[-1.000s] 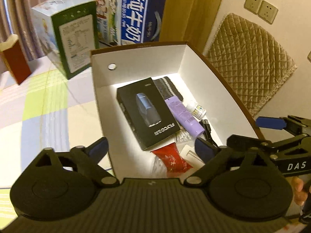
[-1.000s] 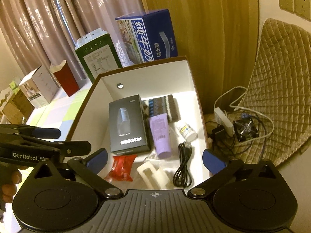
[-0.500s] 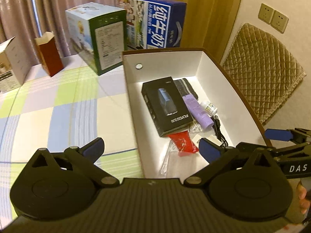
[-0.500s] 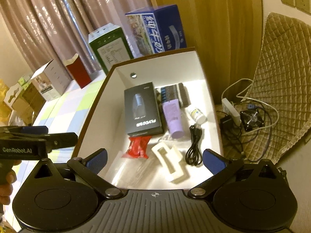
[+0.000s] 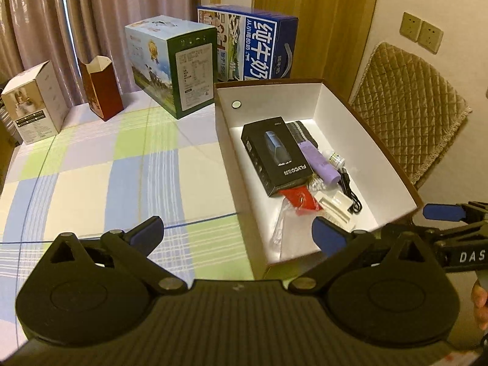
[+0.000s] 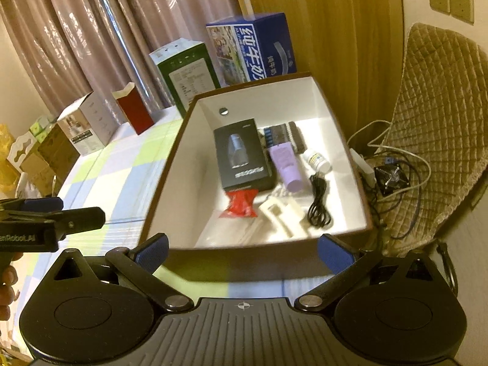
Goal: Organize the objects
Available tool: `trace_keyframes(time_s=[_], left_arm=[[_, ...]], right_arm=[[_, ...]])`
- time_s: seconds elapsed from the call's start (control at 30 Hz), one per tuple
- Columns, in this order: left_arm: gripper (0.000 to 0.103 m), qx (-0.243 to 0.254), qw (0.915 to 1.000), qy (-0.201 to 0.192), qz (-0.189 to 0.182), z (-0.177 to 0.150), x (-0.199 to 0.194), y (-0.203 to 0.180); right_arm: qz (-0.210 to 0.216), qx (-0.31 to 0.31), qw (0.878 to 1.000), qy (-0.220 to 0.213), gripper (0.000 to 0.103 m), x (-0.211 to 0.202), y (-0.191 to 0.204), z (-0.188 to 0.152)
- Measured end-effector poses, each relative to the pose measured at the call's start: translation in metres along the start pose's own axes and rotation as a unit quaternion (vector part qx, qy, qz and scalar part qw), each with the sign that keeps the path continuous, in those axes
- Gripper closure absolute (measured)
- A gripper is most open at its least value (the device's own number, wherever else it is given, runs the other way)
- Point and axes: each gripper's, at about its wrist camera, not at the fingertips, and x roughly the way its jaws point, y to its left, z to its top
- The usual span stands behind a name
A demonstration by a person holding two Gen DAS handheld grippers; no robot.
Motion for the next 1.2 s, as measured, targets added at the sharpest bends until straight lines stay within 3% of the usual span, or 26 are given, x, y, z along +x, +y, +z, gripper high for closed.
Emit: trace_keyframes(time_s=[0.63, 1.2], left_arm=[[0.001, -0.033, 0.9994, -0.005, -0.003, -0.082, -0.096, 0.08], [0.001, -0.062, 0.998, 0.011, 0.007, -0.141, -0.137, 0.123]], right_arm=[[0.001, -0.012, 1.0, 0.002, 0.002, -0.033, 0.102, -0.072], [0.016, -0.045, 0.999, 0.021, 0.002, -0.039, 0.158, -0.113]])
